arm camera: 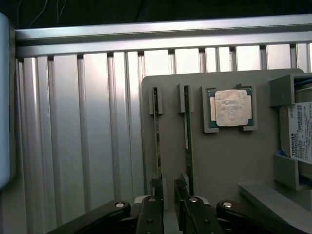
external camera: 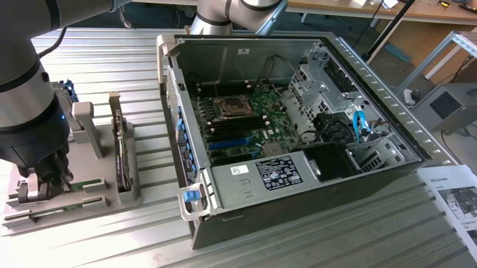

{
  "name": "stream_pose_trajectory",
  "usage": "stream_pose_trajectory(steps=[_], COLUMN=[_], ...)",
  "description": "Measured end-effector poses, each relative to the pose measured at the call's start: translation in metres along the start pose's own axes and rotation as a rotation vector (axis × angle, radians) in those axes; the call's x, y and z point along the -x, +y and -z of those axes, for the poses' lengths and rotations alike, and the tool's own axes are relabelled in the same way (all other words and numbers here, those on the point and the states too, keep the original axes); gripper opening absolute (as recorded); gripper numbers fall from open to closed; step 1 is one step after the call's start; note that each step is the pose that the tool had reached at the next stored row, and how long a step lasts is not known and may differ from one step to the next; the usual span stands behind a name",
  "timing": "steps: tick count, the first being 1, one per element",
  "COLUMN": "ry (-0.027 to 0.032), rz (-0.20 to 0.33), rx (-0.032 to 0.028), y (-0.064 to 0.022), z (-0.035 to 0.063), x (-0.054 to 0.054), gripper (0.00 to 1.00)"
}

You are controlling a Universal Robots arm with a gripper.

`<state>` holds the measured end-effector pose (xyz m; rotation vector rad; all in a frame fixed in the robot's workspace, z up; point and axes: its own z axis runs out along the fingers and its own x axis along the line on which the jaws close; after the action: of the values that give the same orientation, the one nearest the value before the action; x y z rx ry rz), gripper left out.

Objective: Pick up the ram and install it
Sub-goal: 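Pick up the ram and move it above insertion slot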

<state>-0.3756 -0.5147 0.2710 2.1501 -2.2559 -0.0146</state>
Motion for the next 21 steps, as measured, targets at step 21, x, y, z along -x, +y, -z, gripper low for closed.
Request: stream_pose_trajectory(steps=[21], ry=[-0.0050], rz=[0.000], rx=[0.0003], y=[-0.0003], z=[-0.0074], x=[-0.0040], gripper=[0.24])
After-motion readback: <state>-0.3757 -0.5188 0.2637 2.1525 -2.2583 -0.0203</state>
